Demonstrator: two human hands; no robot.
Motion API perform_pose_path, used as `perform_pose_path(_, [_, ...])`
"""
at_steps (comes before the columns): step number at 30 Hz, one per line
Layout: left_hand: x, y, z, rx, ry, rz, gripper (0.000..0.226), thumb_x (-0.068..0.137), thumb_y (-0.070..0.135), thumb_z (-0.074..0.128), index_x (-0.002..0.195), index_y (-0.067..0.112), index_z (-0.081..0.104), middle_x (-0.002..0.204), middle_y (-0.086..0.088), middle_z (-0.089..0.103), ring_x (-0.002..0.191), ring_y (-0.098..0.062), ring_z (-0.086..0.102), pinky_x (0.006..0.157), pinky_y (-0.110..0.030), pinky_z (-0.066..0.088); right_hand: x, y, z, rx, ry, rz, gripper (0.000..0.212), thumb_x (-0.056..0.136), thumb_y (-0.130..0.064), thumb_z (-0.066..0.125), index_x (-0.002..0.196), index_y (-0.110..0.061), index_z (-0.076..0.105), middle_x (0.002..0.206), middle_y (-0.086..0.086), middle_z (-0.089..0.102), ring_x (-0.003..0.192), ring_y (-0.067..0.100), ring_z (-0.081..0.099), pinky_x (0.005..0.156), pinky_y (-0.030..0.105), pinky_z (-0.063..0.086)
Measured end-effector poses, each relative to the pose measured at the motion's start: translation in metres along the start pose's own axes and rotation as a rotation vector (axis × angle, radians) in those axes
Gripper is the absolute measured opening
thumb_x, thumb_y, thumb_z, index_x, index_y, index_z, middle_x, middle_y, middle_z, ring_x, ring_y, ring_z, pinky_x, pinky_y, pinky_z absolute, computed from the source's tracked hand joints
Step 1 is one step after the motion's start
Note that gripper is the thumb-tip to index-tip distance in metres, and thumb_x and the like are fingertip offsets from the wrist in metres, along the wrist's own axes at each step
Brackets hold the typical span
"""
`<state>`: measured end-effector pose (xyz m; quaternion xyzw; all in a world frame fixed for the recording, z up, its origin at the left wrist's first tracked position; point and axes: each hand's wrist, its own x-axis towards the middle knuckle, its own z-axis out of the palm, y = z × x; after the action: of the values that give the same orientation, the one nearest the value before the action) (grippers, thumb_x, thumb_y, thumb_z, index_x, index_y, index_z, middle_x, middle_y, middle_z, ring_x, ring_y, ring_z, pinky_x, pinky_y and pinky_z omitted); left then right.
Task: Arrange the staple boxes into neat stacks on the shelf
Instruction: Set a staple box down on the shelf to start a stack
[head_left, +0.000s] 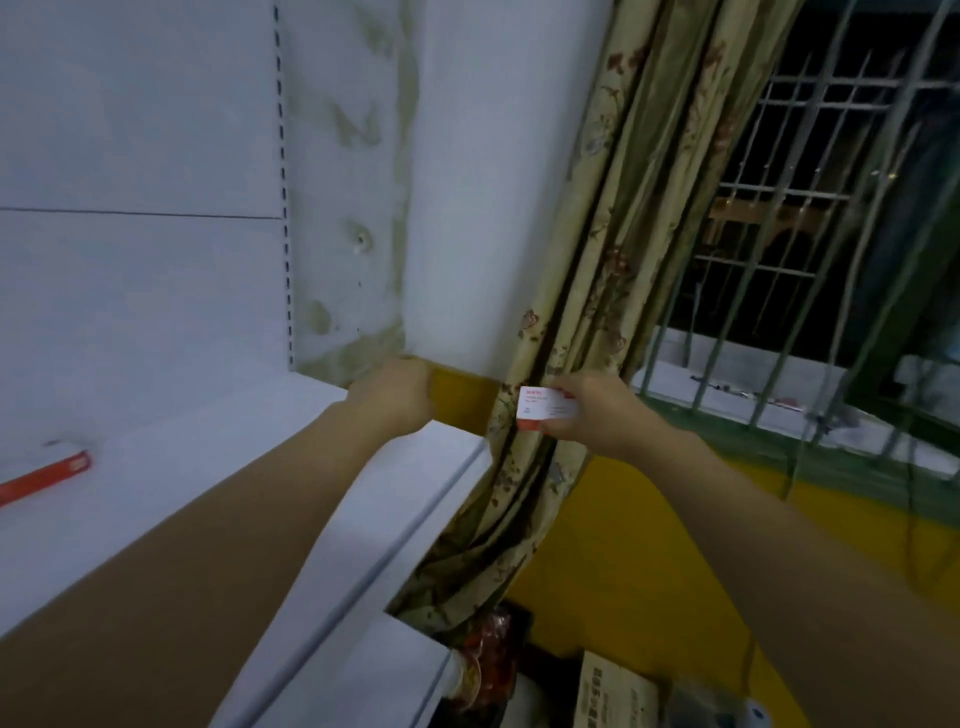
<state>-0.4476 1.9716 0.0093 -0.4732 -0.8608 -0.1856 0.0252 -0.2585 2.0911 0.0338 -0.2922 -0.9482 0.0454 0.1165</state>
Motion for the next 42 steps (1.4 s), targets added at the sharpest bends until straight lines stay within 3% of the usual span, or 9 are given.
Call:
perform_pose_path(3, [0.009,-0.033,-0.010,0.011,0.024,-0.099,0.012,0.091,0.014,0.048,0.094,0.013,0.059,0.095,-0.003,0.057,0.089,-0.022,0.057,0.067,-0.028,0.039,0.047,-0.026,0.011,0.045,0.000,-0.063,0.056,0.082,-0.047,0.065,0.125,-0.013,0.053,0.121,0.009,0.057,0.106,0.024,0.053,0.077,0.031,0.043])
perform_pose_path(6, [0.008,-0.072,-0.025,0.064,0.054,-0.180,0.024,0.090,0.019,0.050,0.112,0.013,0.060,0.112,-0.004,0.060,0.103,-0.024,0.057,0.080,-0.032,0.047,0.085,-0.066,0.026,0.062,-0.010,-0.183,0.058,0.080,-0.050,0.064,0.126,-0.016,0.053,0.123,0.009,0.056,0.109,0.024,0.052,0.082,0.030,0.041])
perform_pose_path(14, [-0.040,-0.166,-0.072,0.145,0.137,-0.477,0.031,0.090,0.023,0.054,0.119,0.012,0.057,0.118,-0.006,0.059,0.106,-0.025,0.056,0.087,-0.035,0.048,0.159,-0.185,0.072,0.192,-0.074,-0.573,0.051,0.079,-0.044,0.069,0.121,-0.018,0.057,0.114,0.002,0.061,0.091,0.017,0.055,0.061,0.021,0.039])
perform_pose_path(18, [-0.079,-0.196,-0.095,0.183,0.192,-0.681,0.030,0.088,0.020,0.056,0.117,0.010,0.059,0.116,-0.009,0.060,0.105,-0.027,0.057,0.090,-0.037,0.049,0.171,-0.248,0.082,0.280,-0.108,-0.786,0.050,0.081,-0.033,0.069,0.126,-0.016,0.054,0.119,0.008,0.055,0.105,0.022,0.053,0.075,0.023,0.037])
perform_pose_path(24, [-0.134,-0.218,-0.106,0.171,0.255,-0.908,0.047,0.083,0.017,0.066,0.128,0.015,0.052,0.124,-0.008,0.056,0.109,-0.026,0.056,0.094,-0.038,0.049,0.159,-0.322,0.098,0.424,-0.198,-1.013,0.046,0.081,-0.033,0.070,0.121,-0.015,0.057,0.116,0.007,0.057,0.104,0.021,0.054,0.075,0.023,0.038])
perform_pose_path(28, [-0.154,-0.218,-0.101,0.072,0.328,-0.895,0.069,0.076,0.014,0.075,0.136,0.016,0.042,0.127,-0.006,0.055,0.110,-0.024,0.055,0.093,-0.033,0.047,0.142,-0.352,0.110,0.489,-0.244,-1.098,0.045,0.080,-0.032,0.070,0.119,-0.014,0.058,0.112,0.008,0.056,0.102,0.022,0.055,0.081,0.029,0.047])
perform_pose_path(33, [-0.169,-0.218,-0.089,0.006,0.543,-0.809,0.057,0.077,0.012,0.074,0.129,0.013,0.052,0.120,-0.006,0.060,0.098,-0.019,0.060,0.085,-0.025,0.050,0.128,-0.367,0.120,0.612,-0.232,-1.167,0.048,0.082,-0.033,0.069,0.124,-0.016,0.054,0.112,0.005,0.052,0.101,0.017,0.053,0.080,0.023,0.042])
perform_pose_path(38, [-0.182,-0.222,-0.074,-0.052,0.785,-0.775,0.047,0.074,0.003,0.074,0.117,0.013,0.059,0.113,-0.003,0.063,0.089,-0.015,0.063,0.077,-0.021,0.052,0.118,-0.366,0.137,0.901,-0.310,-1.106,0.058,0.080,-0.014,0.073,0.133,-0.015,0.049,0.128,-0.002,0.036,0.102,0.007,0.049,0.081,0.013,0.045])
perform_pose_path(42, [-0.187,-0.218,-0.060,-0.196,0.916,-0.762,0.048,0.073,-0.003,0.073,0.116,0.015,0.059,0.116,0.002,0.060,0.093,-0.011,0.061,0.070,-0.014,0.054,0.110,-0.357,0.148,1.088,-0.305,-1.043,0.052,0.081,0.009,0.061,0.129,-0.012,0.052,0.124,-0.003,0.034,0.110,0.011,0.050,0.078,0.004,0.047])
